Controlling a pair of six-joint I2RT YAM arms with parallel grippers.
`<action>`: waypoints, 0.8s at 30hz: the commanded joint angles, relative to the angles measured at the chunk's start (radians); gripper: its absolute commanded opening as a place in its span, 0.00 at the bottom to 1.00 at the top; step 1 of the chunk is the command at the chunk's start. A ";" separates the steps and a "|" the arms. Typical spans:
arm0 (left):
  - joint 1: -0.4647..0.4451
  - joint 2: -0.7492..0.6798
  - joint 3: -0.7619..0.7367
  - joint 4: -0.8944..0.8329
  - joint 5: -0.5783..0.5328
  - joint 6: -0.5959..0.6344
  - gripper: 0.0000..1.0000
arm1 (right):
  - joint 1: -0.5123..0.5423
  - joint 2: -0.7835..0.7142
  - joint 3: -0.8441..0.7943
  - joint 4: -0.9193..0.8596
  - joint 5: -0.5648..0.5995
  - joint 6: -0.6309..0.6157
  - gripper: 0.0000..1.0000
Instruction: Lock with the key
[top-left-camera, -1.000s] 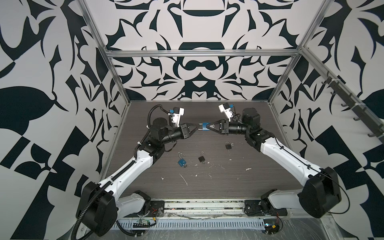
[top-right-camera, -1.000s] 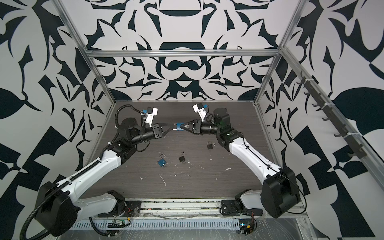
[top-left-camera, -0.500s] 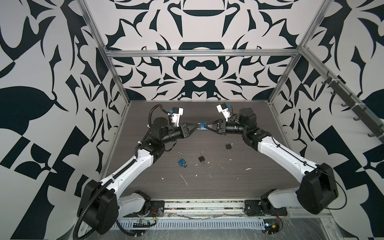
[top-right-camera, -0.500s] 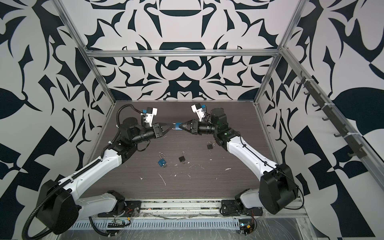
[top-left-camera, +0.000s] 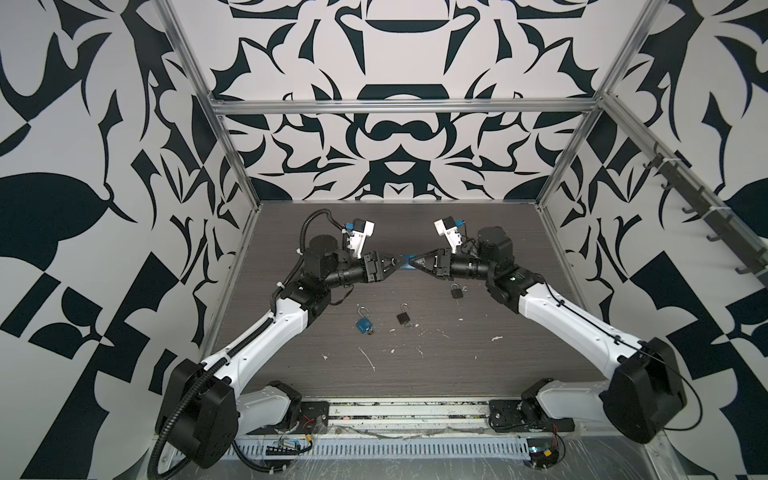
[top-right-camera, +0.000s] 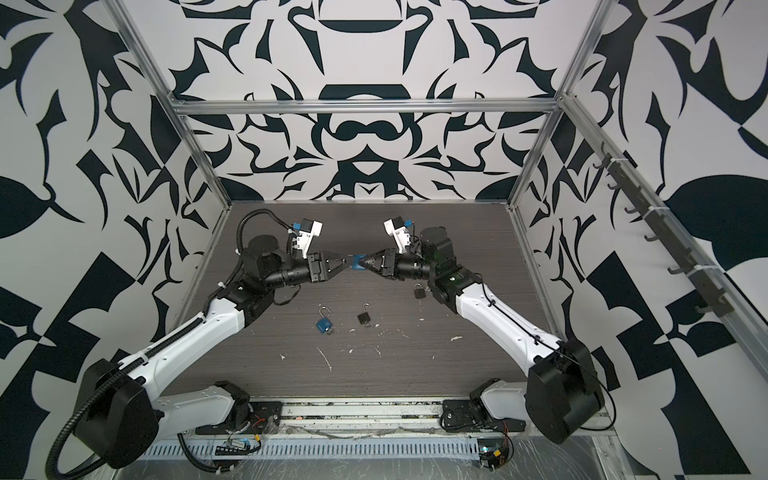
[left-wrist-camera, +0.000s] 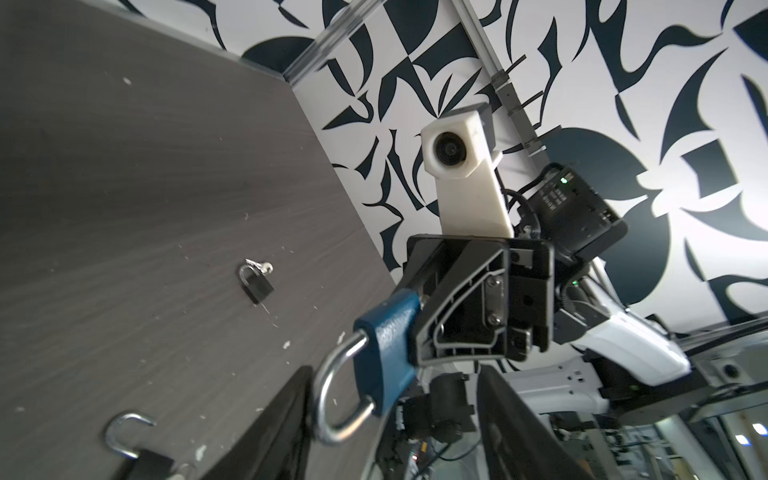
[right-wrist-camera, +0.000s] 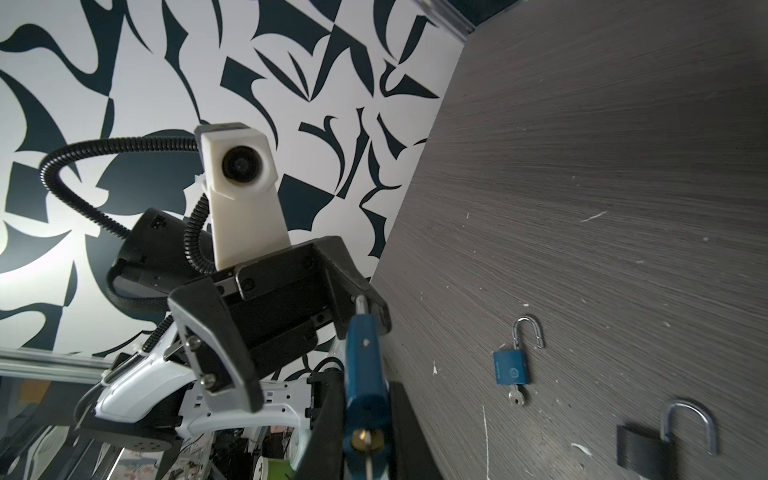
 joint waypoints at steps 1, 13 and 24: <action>0.056 -0.029 0.026 0.025 0.077 0.012 0.74 | -0.041 -0.063 0.000 0.016 0.075 -0.022 0.00; 0.088 0.000 0.001 0.169 0.157 -0.089 0.84 | -0.050 -0.079 0.005 -0.012 0.060 -0.048 0.00; 0.084 0.114 -0.043 0.380 0.239 -0.242 0.84 | -0.037 -0.087 -0.056 0.236 -0.020 0.034 0.00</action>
